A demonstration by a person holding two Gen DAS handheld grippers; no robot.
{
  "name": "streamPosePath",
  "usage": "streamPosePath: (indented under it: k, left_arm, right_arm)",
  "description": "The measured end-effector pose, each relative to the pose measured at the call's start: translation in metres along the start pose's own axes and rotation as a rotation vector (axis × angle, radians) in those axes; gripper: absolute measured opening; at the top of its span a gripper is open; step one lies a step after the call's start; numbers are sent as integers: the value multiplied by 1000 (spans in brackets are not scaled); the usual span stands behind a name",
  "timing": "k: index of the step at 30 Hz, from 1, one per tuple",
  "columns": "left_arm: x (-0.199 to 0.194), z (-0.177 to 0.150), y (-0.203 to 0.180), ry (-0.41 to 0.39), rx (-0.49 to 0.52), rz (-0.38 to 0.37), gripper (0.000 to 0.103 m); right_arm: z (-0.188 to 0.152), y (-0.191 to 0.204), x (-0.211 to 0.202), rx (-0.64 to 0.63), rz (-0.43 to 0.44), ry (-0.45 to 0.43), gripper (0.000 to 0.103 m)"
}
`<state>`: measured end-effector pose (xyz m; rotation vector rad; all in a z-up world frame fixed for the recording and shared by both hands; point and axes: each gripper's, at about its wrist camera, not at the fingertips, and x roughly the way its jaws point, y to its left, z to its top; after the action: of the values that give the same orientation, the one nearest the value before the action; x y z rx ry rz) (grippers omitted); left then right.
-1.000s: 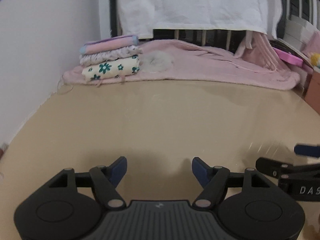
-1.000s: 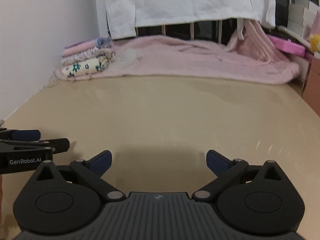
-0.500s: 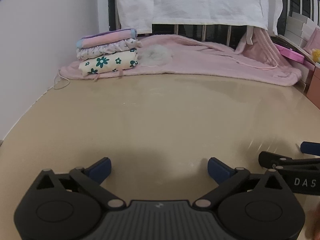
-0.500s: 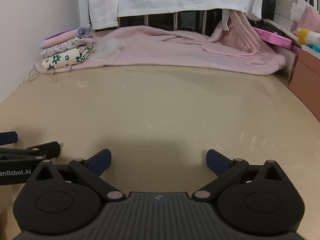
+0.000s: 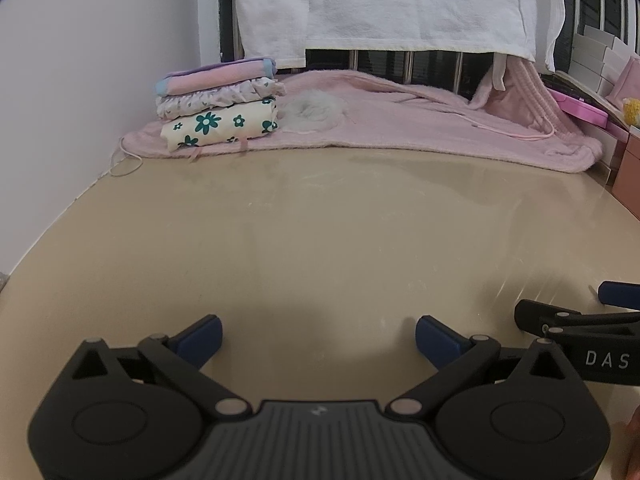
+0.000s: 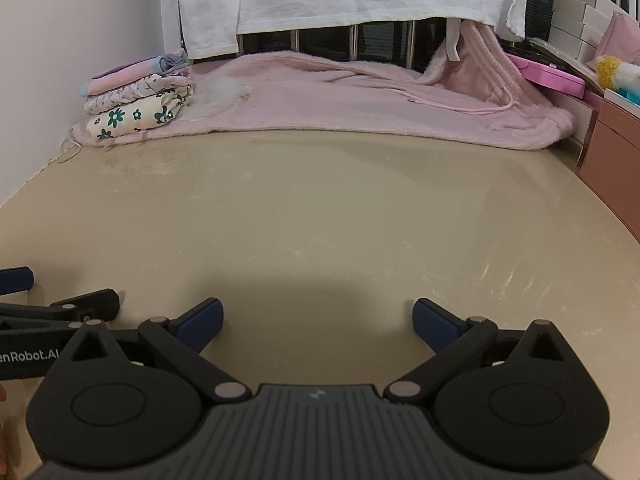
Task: Fold clothes
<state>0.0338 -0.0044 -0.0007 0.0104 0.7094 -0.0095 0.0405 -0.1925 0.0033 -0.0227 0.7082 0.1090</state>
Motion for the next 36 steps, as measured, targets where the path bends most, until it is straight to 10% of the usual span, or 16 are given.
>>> streamPosePath:
  k: [36]
  left_arm:
    - [-2,-2,1,-2,-12,14,103]
  right_arm:
    - [-1,2,-2,-3,3,0,103]
